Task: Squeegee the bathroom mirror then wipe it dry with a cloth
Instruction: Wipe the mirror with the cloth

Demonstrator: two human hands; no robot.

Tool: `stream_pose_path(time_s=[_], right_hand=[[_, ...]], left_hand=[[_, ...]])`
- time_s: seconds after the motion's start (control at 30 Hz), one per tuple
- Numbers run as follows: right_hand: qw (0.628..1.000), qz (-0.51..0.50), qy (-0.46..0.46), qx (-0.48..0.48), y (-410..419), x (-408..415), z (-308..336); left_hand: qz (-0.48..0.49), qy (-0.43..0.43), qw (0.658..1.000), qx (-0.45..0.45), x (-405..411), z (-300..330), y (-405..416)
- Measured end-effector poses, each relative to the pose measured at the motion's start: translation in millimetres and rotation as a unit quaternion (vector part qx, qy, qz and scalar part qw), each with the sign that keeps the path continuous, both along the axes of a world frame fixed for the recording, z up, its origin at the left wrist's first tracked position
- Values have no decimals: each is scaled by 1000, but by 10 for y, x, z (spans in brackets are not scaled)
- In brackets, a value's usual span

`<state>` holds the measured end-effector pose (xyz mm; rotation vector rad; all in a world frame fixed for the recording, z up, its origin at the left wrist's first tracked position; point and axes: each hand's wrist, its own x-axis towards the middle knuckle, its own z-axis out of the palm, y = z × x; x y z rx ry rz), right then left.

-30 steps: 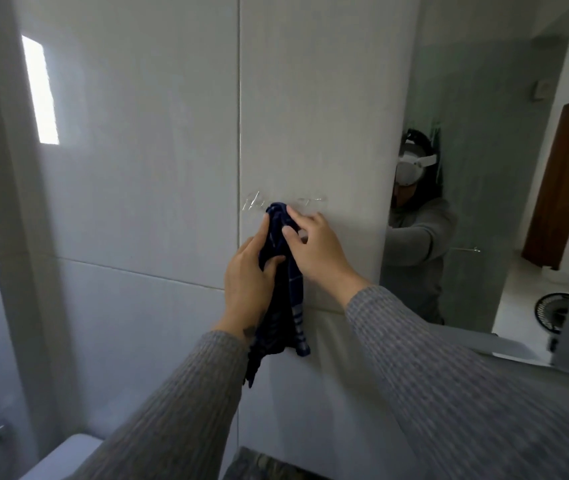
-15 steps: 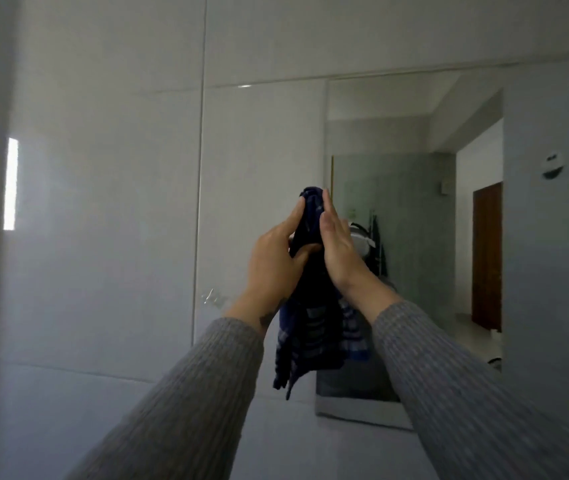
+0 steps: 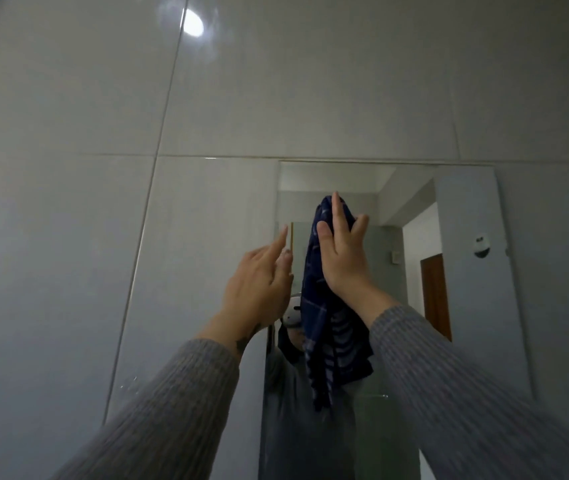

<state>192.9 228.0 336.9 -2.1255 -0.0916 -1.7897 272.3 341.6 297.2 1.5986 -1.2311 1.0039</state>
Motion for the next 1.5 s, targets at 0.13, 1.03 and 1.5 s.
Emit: stream_pose_path(time_s=[0.13,1.03,1.5], right_hand=[[995,-78,-31,-58,-131,219,305],[880,-384,-44,-278,-196,965,839],[865,-447,4,-230,-564,617,942]], left_hand=[[166,26,984,60,416,-222,-100],[240,-56,969,11,777,-557,-372],[230,-44,972,9,768,-559,-373]])
